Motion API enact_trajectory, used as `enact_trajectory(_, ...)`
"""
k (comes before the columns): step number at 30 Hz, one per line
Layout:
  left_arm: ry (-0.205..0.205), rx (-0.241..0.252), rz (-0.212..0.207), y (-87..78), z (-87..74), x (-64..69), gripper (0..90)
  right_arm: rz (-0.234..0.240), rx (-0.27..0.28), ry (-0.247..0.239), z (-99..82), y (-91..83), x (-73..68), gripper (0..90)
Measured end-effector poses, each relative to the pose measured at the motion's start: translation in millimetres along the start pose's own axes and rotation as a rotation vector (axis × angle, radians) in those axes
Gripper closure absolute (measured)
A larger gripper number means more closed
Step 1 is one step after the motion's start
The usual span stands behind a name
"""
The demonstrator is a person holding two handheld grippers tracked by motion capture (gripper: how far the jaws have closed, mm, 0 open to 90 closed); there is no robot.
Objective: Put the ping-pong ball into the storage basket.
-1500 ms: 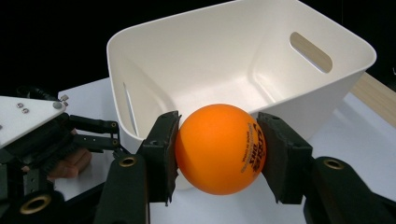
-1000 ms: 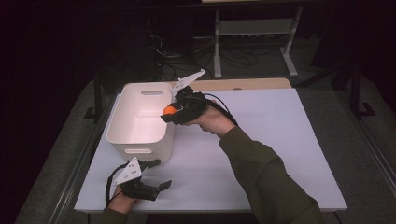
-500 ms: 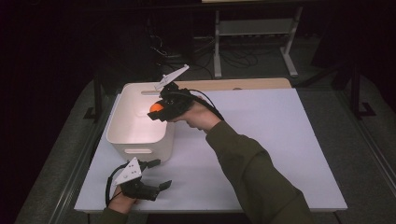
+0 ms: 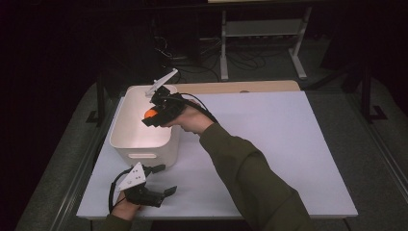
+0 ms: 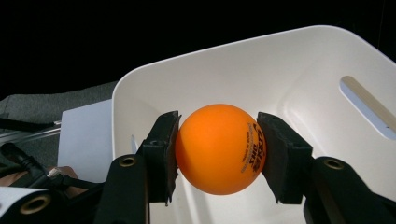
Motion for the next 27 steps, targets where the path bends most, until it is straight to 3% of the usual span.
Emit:
enact_trajectory(7,0.002,-0.001,0.001,0.1,0.0,0.3,14.0,-0.001,-0.06,-0.004,-1.7,22.2,-1.7,49.4)
enact_trajectory(27,0.01,-0.001,0.0,-0.1,0.0,0.9,14.0,-0.005,-0.169,-0.034,-9.5,48.4,-3.8,49.3)
Point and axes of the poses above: each handheld gripper's, and its own axes: y roughly forward along the jaws, z roughly out of its top, x roughly to its right, the point moved 2 cm from there along y, roughly forward along the jaws, and after that the axes turned 2 degrees about -z, right-handed, at the moved point
